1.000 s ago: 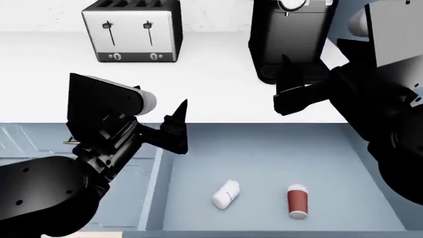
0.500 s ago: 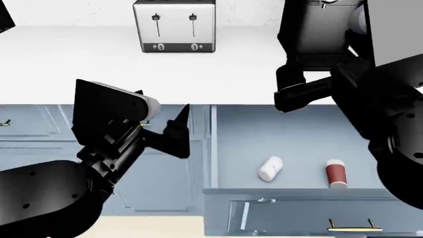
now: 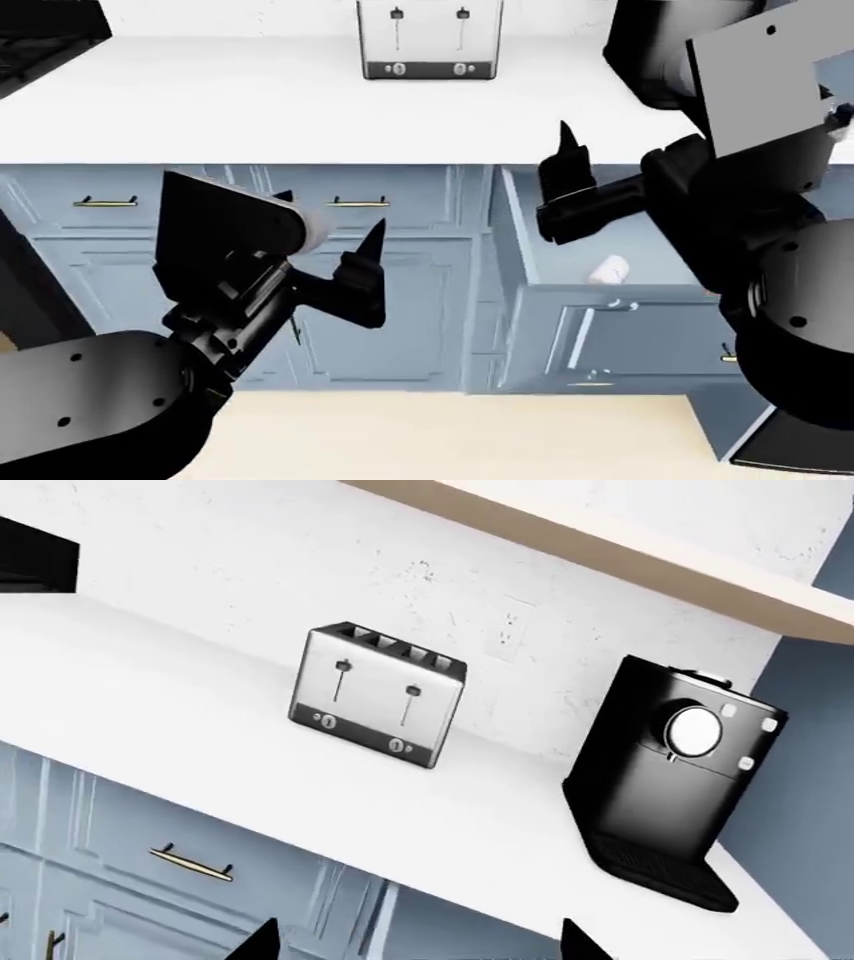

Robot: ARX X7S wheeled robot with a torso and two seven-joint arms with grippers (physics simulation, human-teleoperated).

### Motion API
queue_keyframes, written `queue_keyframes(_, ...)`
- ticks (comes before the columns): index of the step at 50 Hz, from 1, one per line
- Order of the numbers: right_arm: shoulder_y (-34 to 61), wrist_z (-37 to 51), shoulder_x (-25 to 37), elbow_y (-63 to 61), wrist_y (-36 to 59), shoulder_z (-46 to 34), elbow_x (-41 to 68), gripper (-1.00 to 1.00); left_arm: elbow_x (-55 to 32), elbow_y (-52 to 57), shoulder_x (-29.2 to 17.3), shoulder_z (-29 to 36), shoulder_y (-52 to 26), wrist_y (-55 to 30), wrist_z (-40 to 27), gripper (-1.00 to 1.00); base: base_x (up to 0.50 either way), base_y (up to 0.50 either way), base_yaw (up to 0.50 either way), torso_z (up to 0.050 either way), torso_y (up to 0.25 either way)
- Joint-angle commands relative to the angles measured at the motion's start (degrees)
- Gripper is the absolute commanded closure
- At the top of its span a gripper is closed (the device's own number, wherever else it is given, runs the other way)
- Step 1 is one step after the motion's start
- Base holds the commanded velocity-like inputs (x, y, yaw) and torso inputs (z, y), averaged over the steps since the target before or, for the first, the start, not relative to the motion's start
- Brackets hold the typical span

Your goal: Pick and place the shaker into the drawer. Then close the cabinet.

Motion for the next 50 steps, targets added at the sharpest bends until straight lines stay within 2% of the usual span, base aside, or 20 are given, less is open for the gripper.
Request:
queue_keyframes(1, -1.6, -2.3, -0.2, -0.2, -0.7, -0.8, -2.4, -1.0, 0.3, -0.7, 0.2, 0.0, 0.8, 0.2, 0.2, -1.0, -0.25, 0.5, 0.0, 0.0, 0.0)
queue_keyframes(25, -5.0, -4.3, -0.1, -0.1, -3.1, -1.4, -5.2, -1.0, 0.4, -1.1, 1.1, -0.4, 1.7, -0.1, 0.1, -1.0, -0.22, 0.5, 0.0, 0.0, 0.0)
queue_keyframes(29, -8.2, -7.9, -0.9, 0.3, -6.4, -1.1, -8.7, -1.0, -0.4, -3.3, 2.5, -0.7, 3.6, 1.5, -0.6, -1.0, -0.03, 0.25, 0.0, 0.0, 0.0)
queue_keyframes(33, -14.4, -18.5, -3.8, 6.4, -13.8, -3.2, -19.0, -1.0, -1.9, -13.0, 7.9, -2.3, 10.1, 7.7, -0.1, -1.0, 0.0, 0.0, 0.0, 0.0, 0.0)
queue_keyframes(36, -17.5, -28.2, -8.2, 17.3, -22.2, -6.4, -28.9, -1.0, -0.9, -23.1, 13.7, -3.5, 16.6, 13.5, 0.0, -1.0, 0.0, 0.0, 0.0, 0.0, 0.0)
queue_keyframes(40, -20.6, -34.5, -13.3, 30.1, -36.2, -8.5, -41.4, -1.0, 2.7, -40.0, 21.8, -4.9, 24.4, 20.4, -3.6, -1.0, 0.0, 0.0, 0.0, 0.0, 0.0)
queue_keyframes(42, -23.1, -36.0, -15.1, 35.6, -43.9, -9.5, -47.5, -1.0, 5.3, -48.0, 25.2, -4.6, 28.1, 23.3, -3.3, -1.0, 0.0, 0.0, 0.0, 0.0, 0.0)
queue_keyframes(47, -29.6, -41.1, -19.7, 48.9, -56.1, -10.5, -52.1, -1.0, 9.7, -60.5, 30.5, -1.8, 32.9, 22.4, -5.4, -1.0, 0.0, 0.0, 0.0, 0.0, 0.0)
queue_keyframes(50, -31.0, -44.6, -23.6, 59.0, -61.1, -11.0, -53.5, -1.0, 4.3, -65.8, 32.8, -4.3, 35.8, 22.0, 0.6, -1.0, 0.0, 0.0, 0.0, 0.0, 0.0)
